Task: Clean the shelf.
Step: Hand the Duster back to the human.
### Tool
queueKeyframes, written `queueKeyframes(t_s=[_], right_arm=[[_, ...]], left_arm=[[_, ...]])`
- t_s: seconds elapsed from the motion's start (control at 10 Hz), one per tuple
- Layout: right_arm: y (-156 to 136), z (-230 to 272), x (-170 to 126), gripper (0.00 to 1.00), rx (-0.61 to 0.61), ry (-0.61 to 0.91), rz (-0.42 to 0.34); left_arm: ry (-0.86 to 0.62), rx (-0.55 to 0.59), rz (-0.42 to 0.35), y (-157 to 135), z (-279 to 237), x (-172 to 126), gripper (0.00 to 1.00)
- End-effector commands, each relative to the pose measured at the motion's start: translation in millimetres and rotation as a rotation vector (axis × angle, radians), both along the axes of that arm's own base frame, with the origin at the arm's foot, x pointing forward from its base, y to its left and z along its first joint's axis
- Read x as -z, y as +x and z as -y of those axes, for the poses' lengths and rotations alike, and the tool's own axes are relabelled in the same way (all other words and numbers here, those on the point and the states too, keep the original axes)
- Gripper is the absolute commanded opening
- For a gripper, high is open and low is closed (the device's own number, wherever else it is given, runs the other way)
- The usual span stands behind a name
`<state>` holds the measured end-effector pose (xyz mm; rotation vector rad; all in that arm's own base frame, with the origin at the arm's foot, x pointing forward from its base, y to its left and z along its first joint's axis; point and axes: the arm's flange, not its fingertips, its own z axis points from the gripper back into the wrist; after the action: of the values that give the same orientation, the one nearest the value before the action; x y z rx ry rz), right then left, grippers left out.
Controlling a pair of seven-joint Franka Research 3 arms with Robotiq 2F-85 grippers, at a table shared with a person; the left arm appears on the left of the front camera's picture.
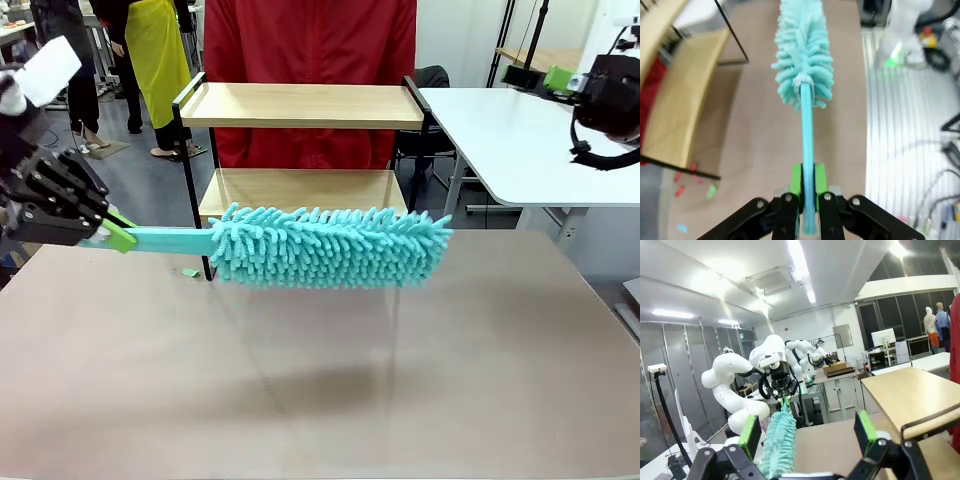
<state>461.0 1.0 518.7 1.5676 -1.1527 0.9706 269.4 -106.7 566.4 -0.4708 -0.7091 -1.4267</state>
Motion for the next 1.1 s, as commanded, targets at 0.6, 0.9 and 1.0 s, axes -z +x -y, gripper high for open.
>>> queueKeyframes(t_s=[0.6, 0.9, 1.0], right_arm=[[-9, -31, 19, 1.0, 0.062, 0.012, 0.092], [-23, -30, 29, 1.0, 0.073, 0.005, 0.152], [-34, -28, 28, 1.0, 0.043, -0.003, 0.172]], left_arm=[[-0.142, 0.043, -0.007, 29, -3, 18, 0.13], [-0.142, 0.043, -0.007, 29, -3, 18, 0.13], [-0.142, 0.043, -0.007, 29, -3, 18, 0.13]])
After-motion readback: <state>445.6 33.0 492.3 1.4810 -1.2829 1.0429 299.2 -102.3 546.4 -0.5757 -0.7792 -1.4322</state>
